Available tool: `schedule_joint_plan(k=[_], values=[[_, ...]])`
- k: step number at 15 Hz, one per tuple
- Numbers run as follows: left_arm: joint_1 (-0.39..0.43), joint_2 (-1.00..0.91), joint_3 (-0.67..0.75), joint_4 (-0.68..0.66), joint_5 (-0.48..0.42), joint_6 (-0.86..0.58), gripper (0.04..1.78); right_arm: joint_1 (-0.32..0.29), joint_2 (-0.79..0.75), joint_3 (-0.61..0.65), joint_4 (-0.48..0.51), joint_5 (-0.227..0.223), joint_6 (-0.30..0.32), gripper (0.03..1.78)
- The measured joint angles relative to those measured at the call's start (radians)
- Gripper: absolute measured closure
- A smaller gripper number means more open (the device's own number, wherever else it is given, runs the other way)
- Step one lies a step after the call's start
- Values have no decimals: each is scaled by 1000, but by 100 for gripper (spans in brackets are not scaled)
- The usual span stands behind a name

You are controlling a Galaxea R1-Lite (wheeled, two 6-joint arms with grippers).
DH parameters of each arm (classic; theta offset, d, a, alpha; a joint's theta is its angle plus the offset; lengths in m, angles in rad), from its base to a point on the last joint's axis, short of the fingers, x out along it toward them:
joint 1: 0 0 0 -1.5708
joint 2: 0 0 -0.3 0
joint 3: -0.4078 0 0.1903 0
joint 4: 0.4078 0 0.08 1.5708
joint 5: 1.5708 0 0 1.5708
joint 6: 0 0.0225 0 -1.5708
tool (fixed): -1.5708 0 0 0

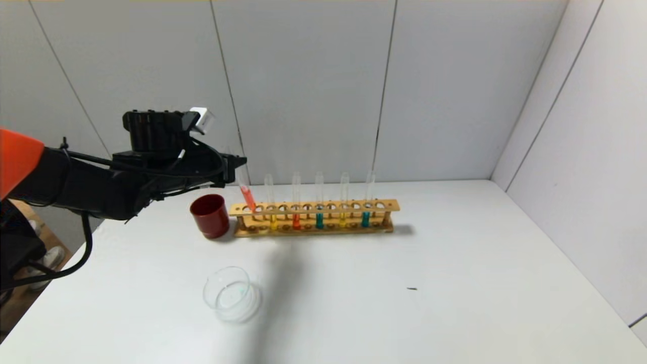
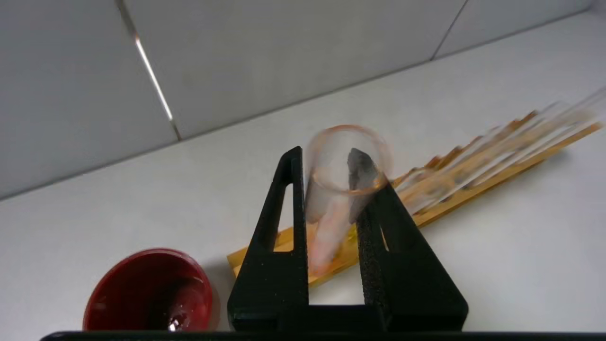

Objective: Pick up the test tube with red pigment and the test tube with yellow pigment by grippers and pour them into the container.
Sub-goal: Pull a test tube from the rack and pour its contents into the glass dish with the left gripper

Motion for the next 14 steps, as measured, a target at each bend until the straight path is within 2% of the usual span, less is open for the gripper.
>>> schedule_joint_plan(k=[4,6,9,14], values=[[1,-141,-7,66,3,7,148,0,0,0,0,0,0,6],[10,-221,33,67,3,24,148,0,0,0,0,0,0,6],[55,-361,172,68,3,115,148,0,0,0,0,0,0,6],[153,-521,415,69,-8,345,148,0,0,0,0,0,0,6]])
